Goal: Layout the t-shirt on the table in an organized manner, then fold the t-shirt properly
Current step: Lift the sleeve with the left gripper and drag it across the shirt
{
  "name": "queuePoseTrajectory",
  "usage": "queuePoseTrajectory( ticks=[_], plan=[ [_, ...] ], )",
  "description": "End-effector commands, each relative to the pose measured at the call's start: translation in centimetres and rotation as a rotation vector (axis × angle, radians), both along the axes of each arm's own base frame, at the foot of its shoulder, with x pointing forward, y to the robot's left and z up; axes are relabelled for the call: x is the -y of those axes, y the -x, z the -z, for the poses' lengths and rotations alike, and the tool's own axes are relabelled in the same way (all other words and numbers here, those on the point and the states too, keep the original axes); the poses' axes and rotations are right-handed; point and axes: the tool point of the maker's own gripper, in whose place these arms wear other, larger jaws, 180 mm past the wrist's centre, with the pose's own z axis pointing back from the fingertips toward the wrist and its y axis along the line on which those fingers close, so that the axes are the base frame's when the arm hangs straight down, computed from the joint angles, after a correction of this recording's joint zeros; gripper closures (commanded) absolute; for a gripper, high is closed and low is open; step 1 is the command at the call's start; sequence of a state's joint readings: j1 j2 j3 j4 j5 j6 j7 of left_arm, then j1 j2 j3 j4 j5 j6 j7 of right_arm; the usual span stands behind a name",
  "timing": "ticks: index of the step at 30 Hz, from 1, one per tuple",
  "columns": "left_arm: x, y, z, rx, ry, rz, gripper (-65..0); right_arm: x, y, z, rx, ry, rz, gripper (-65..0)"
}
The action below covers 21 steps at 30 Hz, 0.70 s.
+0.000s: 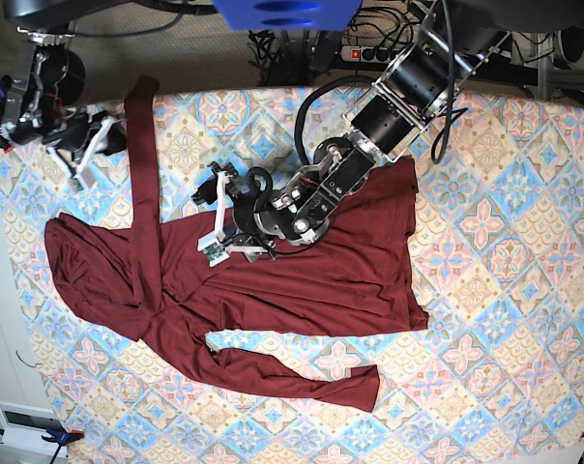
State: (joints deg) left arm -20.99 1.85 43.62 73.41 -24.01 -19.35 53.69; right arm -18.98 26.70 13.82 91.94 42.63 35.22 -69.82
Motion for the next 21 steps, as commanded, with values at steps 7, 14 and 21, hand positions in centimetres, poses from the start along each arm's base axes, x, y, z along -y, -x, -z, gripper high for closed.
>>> queuePoseTrajectory(
  ticks=[7,14,21],
  plan=[
    [-0.3,-1.0,-1.6,0.048,0.029,-0.008,-44.7,-5.7,1.7,1.5,-0.074,-0.046,-0.222,-9.0],
    [-2.2,0.5,-2.0,0.079,0.027,0.006,-44.7,-10.7,-2.0,-1.3,0.052,-0.057,-0.421,-9.1],
    [-5.8,1.6,-0.7,0.083,-0.036,0.005,-44.7,-11.9,-7.1,-4.5,0.196,-0.069,-0.419,-9.3]
  ],
)
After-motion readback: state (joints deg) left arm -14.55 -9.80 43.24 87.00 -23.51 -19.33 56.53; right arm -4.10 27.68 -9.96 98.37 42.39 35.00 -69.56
